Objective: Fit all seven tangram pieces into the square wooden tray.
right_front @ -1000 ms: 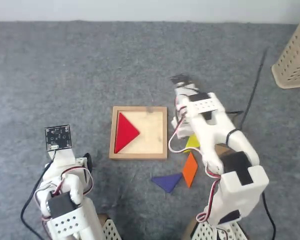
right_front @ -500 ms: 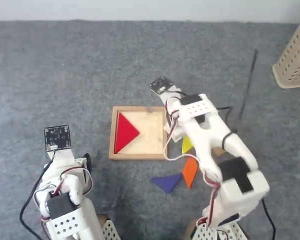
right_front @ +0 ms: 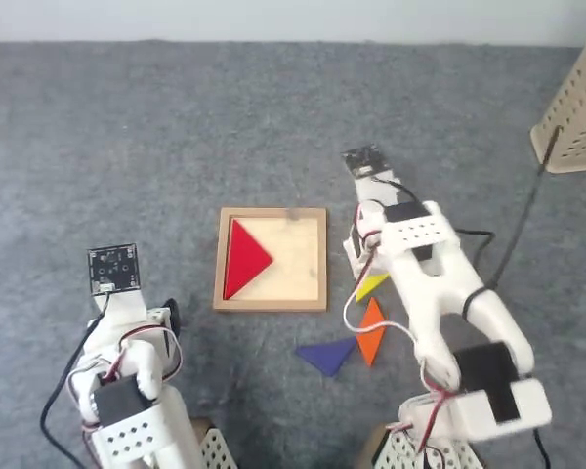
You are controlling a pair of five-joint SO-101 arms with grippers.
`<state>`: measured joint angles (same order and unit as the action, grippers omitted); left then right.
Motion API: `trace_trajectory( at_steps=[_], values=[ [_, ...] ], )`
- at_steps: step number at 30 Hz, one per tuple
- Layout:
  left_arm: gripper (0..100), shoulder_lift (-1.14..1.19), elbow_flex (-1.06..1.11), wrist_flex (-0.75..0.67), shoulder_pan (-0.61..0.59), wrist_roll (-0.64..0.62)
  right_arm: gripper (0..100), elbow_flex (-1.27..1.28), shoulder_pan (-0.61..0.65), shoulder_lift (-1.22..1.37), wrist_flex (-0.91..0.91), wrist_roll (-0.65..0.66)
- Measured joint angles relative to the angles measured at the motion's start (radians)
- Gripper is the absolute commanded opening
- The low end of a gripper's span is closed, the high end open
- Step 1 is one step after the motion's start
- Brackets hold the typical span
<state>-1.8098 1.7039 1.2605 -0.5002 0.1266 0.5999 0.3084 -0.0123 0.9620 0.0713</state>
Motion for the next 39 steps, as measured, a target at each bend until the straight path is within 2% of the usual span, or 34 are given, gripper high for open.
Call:
trace_trajectory(
  at_steps=[18, 29, 39],
  values=[
    [23, 0.000, 0.000, 0.000, 0.000, 0.000, 29.9, -0.026, 0.060, 0.077, -0.026, -0.005],
    [23, 0.000, 0.000, 0.000, 0.000, 0.000, 29.8, -0.176, 0.084, 0.196, 0.086, -0.005],
    [23, 0.000, 0.000, 0.000, 0.000, 0.000, 29.7, -0.160, 0.100, 0.080, 0.087, -0.094]
  ],
)
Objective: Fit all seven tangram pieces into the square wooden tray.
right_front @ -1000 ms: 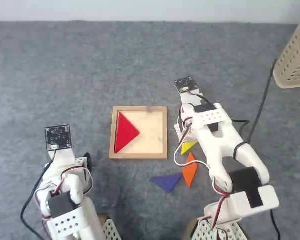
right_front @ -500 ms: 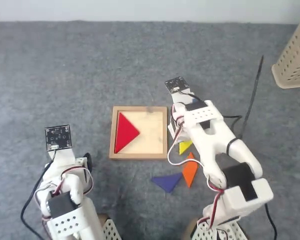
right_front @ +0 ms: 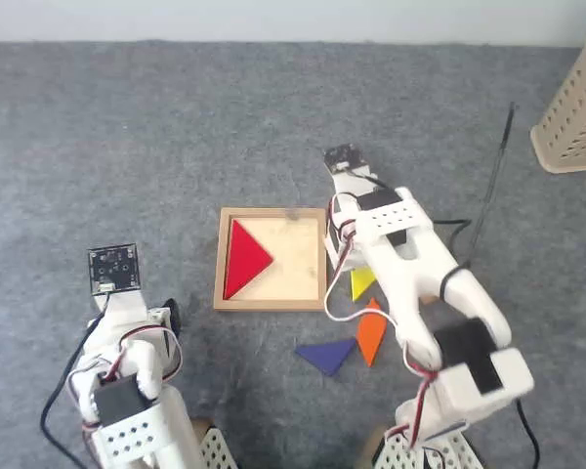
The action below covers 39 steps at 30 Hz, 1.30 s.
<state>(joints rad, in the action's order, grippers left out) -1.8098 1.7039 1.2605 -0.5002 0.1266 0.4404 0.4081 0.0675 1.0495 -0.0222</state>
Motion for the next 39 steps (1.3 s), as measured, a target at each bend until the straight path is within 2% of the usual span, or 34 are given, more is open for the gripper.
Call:
trace_trajectory(
  at_steps=[7, 14, 24, 39],
  values=[
    [23, 0.000, 0.000, 0.000, 0.000, 0.000, 30.0, 0.000, 0.002, -0.011, 0.000, -0.106],
    [23, 0.000, 0.000, 0.000, 0.000, 0.000, 30.0, -0.014, -0.002, 0.124, -0.015, -0.107],
    [23, 0.000, 0.000, 0.000, 0.000, 0.000, 30.0, -0.032, -0.014, 0.155, -0.025, -0.107],
    [23, 0.000, 0.000, 0.000, 0.000, 0.000, 31.1, -0.055, -0.044, 0.157, -0.025, 0.091]
  ],
)
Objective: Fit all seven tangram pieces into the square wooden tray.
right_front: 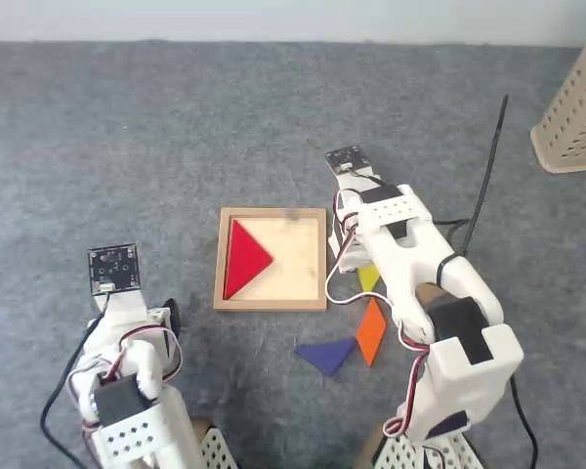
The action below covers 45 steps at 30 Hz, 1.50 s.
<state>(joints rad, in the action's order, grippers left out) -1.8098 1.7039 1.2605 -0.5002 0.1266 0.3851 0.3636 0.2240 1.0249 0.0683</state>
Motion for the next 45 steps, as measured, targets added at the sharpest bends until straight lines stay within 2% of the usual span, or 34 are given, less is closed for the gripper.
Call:
trace_trajectory(
  at_steps=[5, 14, 34, 40, 45],
  values=[
    [23, 0.000, 0.000, 0.000, 0.000, 0.000, 37.4, 0.000, 0.000, 0.000, 0.002, 0.046],
    [23, 0.000, 0.000, 0.000, 0.000, 0.000, 37.3, -0.023, 0.000, 0.000, 0.002, 0.121],
    [23, 0.000, 0.000, 0.000, 0.000, 0.000, 37.1, -0.044, -0.009, 0.066, 0.005, 0.126],
    [23, 0.000, 0.000, 0.000, 0.000, 0.000, 24.1, -0.052, -0.009, 0.068, 0.023, 0.124],
    [23, 0.000, 0.000, 0.000, 0.000, 0.000, 22.1, -0.054, -0.020, 0.068, 0.025, 0.124]
  ],
)
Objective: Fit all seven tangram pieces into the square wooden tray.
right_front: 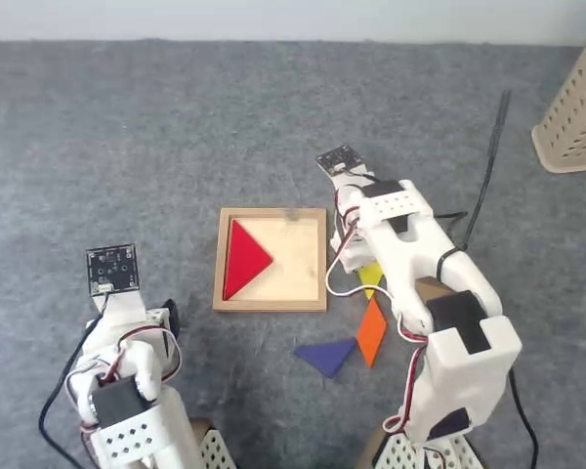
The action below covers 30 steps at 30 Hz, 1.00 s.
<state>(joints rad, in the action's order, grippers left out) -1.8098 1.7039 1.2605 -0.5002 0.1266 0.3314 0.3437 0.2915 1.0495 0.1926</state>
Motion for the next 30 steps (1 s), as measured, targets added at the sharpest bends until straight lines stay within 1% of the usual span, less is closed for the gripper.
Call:
trace_trajectory(
  at_steps=[10, 25, 30],
  values=[
    [23, 0.000, 0.000, 0.000, 0.000, 0.000, 22.0, -0.006, -0.002, -0.018, 0.029, -0.009],
    [23, 0.000, 0.000, 0.000, 0.000, 0.000, 22.5, 0.115, 0.005, -0.330, 0.064, -0.011],
    [23, 0.000, 0.000, 0.000, 0.000, 0.000, 29.5, 0.127, 0.005, -0.338, 0.064, -0.011]
  ],
)
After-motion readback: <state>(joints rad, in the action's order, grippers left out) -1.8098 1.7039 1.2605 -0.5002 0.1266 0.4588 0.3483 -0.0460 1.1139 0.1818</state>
